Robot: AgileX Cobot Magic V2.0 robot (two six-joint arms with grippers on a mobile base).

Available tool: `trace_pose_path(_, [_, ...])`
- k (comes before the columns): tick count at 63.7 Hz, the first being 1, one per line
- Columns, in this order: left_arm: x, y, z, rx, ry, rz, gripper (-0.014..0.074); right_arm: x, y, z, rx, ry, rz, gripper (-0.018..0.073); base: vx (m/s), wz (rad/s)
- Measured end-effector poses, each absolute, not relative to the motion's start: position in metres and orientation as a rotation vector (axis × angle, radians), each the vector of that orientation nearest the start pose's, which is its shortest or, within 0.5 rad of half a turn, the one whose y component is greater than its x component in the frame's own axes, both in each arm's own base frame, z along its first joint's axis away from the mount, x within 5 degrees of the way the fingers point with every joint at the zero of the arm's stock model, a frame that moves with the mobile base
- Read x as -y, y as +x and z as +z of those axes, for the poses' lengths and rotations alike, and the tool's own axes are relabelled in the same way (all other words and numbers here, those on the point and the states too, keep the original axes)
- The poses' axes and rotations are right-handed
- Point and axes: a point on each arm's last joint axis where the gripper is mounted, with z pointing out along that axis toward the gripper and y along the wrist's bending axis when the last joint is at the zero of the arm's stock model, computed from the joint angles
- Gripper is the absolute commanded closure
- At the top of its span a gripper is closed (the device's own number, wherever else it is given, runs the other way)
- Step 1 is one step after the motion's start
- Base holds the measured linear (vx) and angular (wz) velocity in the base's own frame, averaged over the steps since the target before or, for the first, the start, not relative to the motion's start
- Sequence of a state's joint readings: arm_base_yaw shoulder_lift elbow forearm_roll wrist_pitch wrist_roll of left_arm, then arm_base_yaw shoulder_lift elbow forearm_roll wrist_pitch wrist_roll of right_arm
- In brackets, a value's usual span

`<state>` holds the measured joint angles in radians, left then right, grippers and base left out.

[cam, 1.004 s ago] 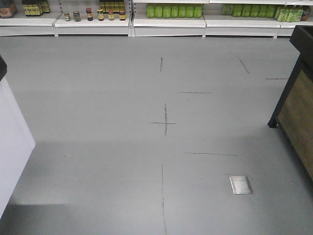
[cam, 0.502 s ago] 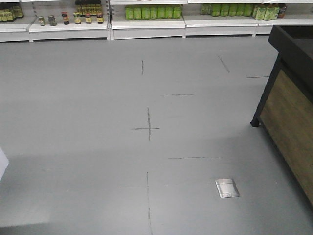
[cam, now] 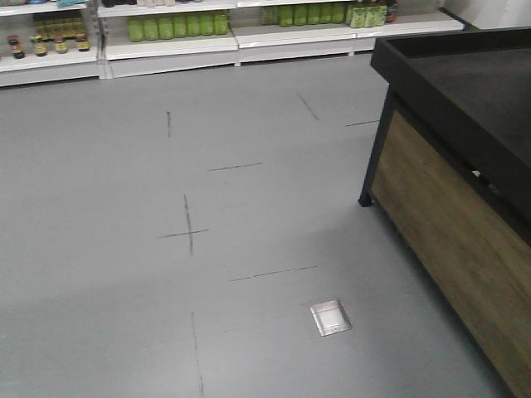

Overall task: Pick three apples into basket with both arms
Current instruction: 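Turn the base toward the fruit table and approach the blue basket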

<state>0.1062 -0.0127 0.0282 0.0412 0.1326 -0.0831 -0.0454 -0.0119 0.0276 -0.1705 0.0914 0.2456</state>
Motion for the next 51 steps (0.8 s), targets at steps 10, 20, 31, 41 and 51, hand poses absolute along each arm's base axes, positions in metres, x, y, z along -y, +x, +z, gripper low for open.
trace_pose_path(10, [-0.0065,0.0561,0.1923,-1.627,-0.125,0.054,0.0603,0.004,0.0565,0.1963,-1.586,0.108,0.011,0.0564,0.12,-0.46])
trace_pose_path(20, [-0.0065,0.0561,0.1923,-1.627,-0.125,0.054,0.0603,0.004,0.0565,0.1963,-1.586,0.108,0.011,0.0564,0.12,-0.45])
trace_pose_path(31, [-0.0065,0.0561,0.1923,-1.627,-0.125,0.054,0.0603,0.004,0.0565,0.1963,-1.586,0.108,0.011,0.0564,0.12,-0.45])
trace_pose_path(41, [-0.0065,0.0561,0.1923,-1.627,-0.125,0.054,0.0603,0.004,0.0565,0.1963,-1.586,0.108,0.011,0.0564,0.12,-0.46])
trace_pose_path(51, [-0.0065,0.0561,0.1923,-1.627,-0.125,0.054,0.0603,0.004,0.0565,0.1963,-1.586,0.108,0.011,0.0564,0.12,-0.46])
